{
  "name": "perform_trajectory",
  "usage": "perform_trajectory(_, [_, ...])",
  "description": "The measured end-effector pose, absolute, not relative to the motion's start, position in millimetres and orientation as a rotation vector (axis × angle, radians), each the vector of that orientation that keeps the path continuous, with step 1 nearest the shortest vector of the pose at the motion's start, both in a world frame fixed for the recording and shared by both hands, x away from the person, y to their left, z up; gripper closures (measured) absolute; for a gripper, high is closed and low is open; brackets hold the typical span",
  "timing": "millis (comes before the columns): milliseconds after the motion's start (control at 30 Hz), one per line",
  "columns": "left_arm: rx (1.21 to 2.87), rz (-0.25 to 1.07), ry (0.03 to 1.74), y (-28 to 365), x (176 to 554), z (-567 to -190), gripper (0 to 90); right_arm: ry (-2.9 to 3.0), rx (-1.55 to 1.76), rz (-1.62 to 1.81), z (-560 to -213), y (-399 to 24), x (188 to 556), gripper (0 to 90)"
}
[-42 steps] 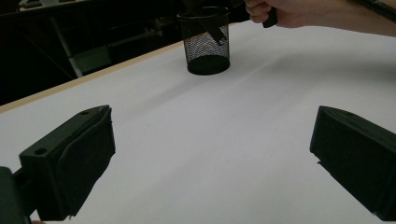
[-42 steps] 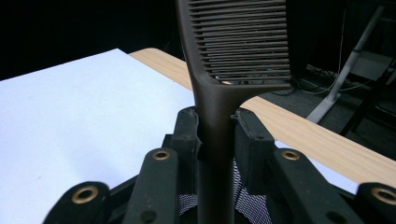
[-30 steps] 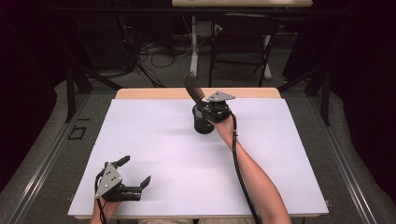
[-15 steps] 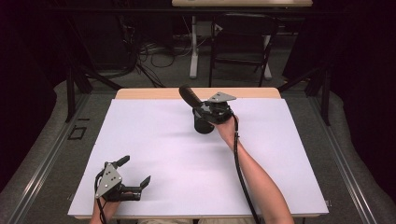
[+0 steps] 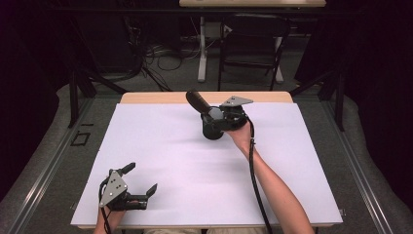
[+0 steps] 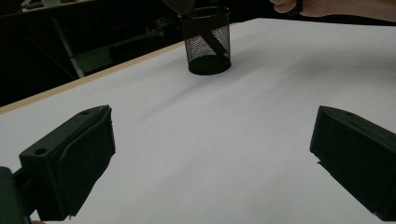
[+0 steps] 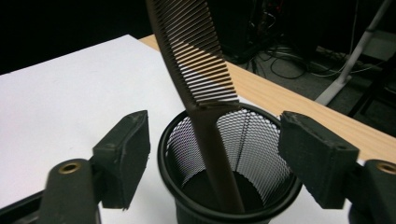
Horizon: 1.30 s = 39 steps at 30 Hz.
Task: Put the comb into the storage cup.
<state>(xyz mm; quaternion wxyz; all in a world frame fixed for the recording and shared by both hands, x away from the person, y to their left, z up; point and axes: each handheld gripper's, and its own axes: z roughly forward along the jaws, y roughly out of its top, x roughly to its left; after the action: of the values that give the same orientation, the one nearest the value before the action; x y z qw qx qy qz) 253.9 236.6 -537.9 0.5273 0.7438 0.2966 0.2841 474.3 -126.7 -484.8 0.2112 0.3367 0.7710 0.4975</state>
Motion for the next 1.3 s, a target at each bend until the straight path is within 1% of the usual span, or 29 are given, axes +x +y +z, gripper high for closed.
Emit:
perform_trajectory(133, [1.780, 0.681, 0.707, 237, 254, -538, 0.2, 2.170, 0.949, 1.382, -485, -131, 470, 16.6])
perform_trajectory(500, [1.781, 0.681, 0.708, 236, 254, -538, 0.2, 2.221, 0.967, 1.394, -487, -145, 455, 10.1])
perform_trajectory(867, [1.783, 0.681, 0.708, 236, 254, -538, 0.1, 2.261, 0.992, 1.371, -491, -161, 439, 6.6])
perform_trajectory(1300, [1.782, 0.685, 0.704, 237, 253, -537, 0.1, 2.345, 0.969, 1.299, -494, -163, 418, 3.4])
